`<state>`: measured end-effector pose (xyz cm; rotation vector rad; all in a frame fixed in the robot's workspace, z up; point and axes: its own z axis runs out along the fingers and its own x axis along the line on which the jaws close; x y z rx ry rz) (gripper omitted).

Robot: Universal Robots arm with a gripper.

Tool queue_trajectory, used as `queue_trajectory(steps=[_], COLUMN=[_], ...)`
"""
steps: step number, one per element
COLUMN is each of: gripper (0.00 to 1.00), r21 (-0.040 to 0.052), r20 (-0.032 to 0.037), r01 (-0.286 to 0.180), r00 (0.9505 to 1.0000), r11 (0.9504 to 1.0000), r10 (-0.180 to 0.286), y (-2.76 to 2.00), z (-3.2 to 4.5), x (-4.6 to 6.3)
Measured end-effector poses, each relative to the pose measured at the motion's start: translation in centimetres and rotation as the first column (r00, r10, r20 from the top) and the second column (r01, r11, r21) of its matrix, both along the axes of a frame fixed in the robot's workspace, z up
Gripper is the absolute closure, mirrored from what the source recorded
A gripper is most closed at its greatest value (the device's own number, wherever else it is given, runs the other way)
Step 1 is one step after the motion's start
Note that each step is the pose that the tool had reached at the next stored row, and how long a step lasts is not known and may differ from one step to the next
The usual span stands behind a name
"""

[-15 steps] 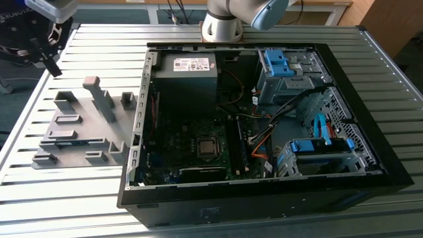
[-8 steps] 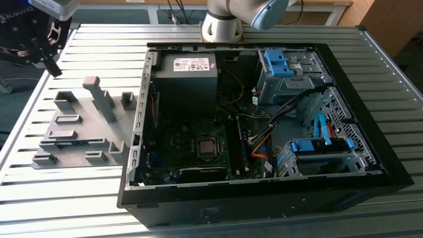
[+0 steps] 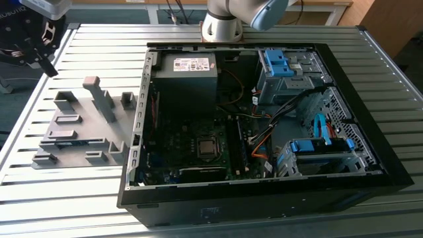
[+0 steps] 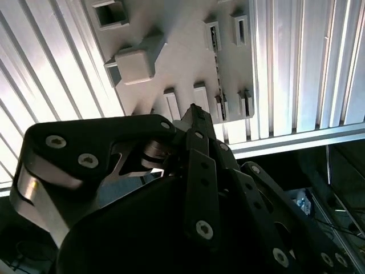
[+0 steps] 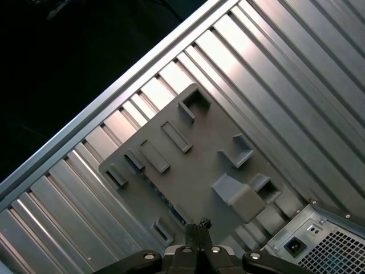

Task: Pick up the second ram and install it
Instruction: 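Pick up the second ram and move it above second insertion slot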

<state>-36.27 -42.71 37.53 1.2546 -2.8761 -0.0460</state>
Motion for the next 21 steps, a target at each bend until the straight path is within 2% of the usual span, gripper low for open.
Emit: queue_trajectory(steps=[2, 5, 11, 16, 21], gripper=[0.89, 0.89, 0.89, 0.89, 0.89], r21=[0.0032, 0.0092, 0.0106, 0.0106, 0.0105], r20=[0.004, 0.0058, 0.006, 0.006, 0.0059], r01=[-0.001, -0.014, -0.086, -0.168, -0.244], r00=[1.0, 0.9999, 0.9962, 0.9859, 0.9698], r11=[1.0, 0.9999, 0.9962, 0.9858, 0.9698], r10=[0.001, 0.014, 0.086, 0.167, 0.244], y=[-0.04, -0.07, -0.07, -0.07, -0.07], z=[-0.01, -0.01, -0.05, -0.12, -0.2], x=[-0.29, -0.42, -0.44, -0.44, -0.44])
